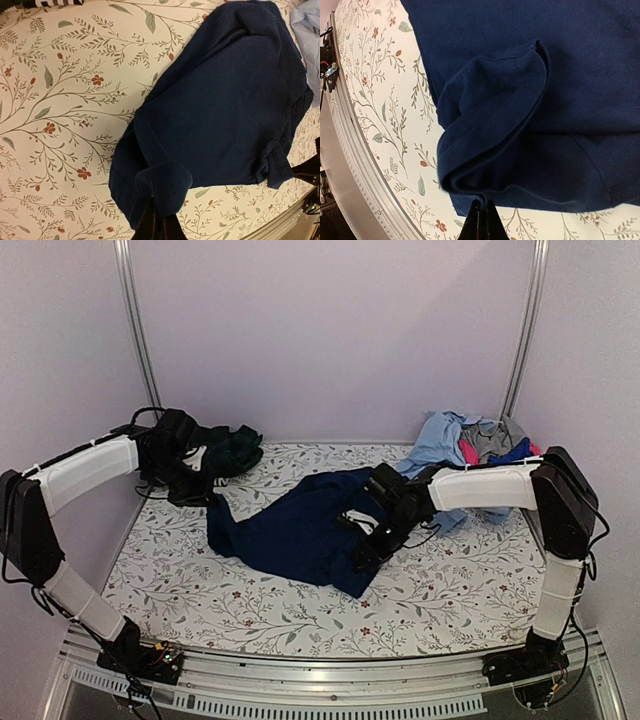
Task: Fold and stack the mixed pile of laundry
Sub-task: Flatten out the crumpled T-shirt at the center of the board.
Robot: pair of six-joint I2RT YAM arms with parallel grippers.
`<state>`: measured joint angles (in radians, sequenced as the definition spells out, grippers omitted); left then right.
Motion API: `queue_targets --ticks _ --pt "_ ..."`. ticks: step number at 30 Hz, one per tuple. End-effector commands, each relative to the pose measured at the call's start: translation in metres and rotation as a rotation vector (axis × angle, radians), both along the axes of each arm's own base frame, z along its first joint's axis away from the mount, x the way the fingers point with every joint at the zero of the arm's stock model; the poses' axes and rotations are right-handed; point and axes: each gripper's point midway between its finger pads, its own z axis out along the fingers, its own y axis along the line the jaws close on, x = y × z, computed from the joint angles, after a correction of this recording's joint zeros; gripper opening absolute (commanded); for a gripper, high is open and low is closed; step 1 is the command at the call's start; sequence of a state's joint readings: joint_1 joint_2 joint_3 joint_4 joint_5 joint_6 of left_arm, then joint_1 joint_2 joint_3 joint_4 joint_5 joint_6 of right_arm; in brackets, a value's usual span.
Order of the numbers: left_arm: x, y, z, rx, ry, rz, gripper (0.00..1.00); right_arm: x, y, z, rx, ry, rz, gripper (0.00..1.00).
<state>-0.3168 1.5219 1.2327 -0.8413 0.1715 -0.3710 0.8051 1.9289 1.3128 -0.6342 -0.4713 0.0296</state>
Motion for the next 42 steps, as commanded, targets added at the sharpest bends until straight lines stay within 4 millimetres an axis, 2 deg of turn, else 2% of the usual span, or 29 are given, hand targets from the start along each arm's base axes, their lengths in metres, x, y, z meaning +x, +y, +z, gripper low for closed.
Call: queue_targets --ticks 1,2,4,7,9,10,11,14,18,20,22,24,26,28,31,34,37,40,42 --pt "0.021 0.014 0.035 -0.028 -0.131 0.061 0.00 0.026 -0.020 0.071 -0.043 -0.179 -0.074 0.00" --pt "0.027 0.018 0.045 -0.026 -0.163 0.076 0.00 0.039 -0.031 0.083 -0.074 -0.233 -0.113 0.00" --pt "0.039 0.023 0.067 -0.019 -0.240 0.089 0.00 0.072 -0.055 0.124 -0.103 -0.375 -0.219 0.00" --pt "0.052 0.016 0.105 -0.056 -0.360 0.054 0.00 0.122 -0.094 0.204 -0.117 -0.617 -0.411 0.00" --pt "0.057 0.007 0.130 -0.094 -0.438 0.021 0.00 0.141 -0.108 0.261 -0.081 -0.760 -0.495 0.00" --pt "0.058 0.001 0.144 -0.118 -0.483 -0.003 0.00 0.148 -0.112 0.296 -0.047 -0.841 -0.538 0.00" --pt "0.057 -0.007 0.162 -0.148 -0.536 -0.032 0.00 0.150 -0.114 0.320 -0.023 -0.900 -0.546 0.00" --pt "0.043 -0.027 0.222 -0.199 -0.737 -0.114 0.00 0.148 -0.120 0.379 0.067 -1.017 -0.583 0.00" --pt "0.011 -0.021 0.288 -0.231 -0.942 -0.115 0.00 0.128 -0.134 0.442 0.186 -1.132 -0.633 0.00" --pt "-0.006 -0.015 0.319 -0.242 -1.032 -0.111 0.00 0.111 -0.133 0.473 0.262 -1.212 -0.619 0.00" --pt "-0.023 -0.013 0.349 -0.261 -1.108 -0.128 0.00 0.082 -0.134 0.508 0.358 -1.293 -0.587 0.00" --pt "-0.036 -0.015 0.375 -0.291 -1.160 -0.156 0.00 0.060 -0.136 0.535 0.425 -1.361 -0.559 0.00" --pt "-0.044 -0.021 0.396 -0.324 -1.189 -0.190 0.00 0.045 -0.138 0.556 0.481 -1.400 -0.544 0.00" --pt "-0.046 -0.025 0.411 -0.340 -1.205 -0.205 0.00 0.042 -0.142 0.568 0.487 -1.431 -0.556 0.00" --pt "-0.025 -0.018 0.404 -0.283 -1.173 -0.128 0.00 0.058 -0.153 0.568 0.387 -1.496 -0.640 0.00" --pt "0.011 0.000 0.378 -0.187 -1.089 0.011 0.00 0.088 -0.164 0.557 0.250 -1.557 -0.681 0.00" --pt "0.055 0.016 0.335 -0.154 -0.936 0.106 0.00 0.129 -0.190 0.542 0.229 -1.524 -0.757 0.00" --pt "0.095 0.013 0.298 -0.177 -0.841 0.111 0.00 0.168 -0.210 0.527 0.266 -1.457 -0.829 0.00" --pt "0.120 0.007 0.287 -0.229 -0.826 0.093 0.00 0.192 -0.214 0.521 0.277 -1.445 -0.846 0.00"
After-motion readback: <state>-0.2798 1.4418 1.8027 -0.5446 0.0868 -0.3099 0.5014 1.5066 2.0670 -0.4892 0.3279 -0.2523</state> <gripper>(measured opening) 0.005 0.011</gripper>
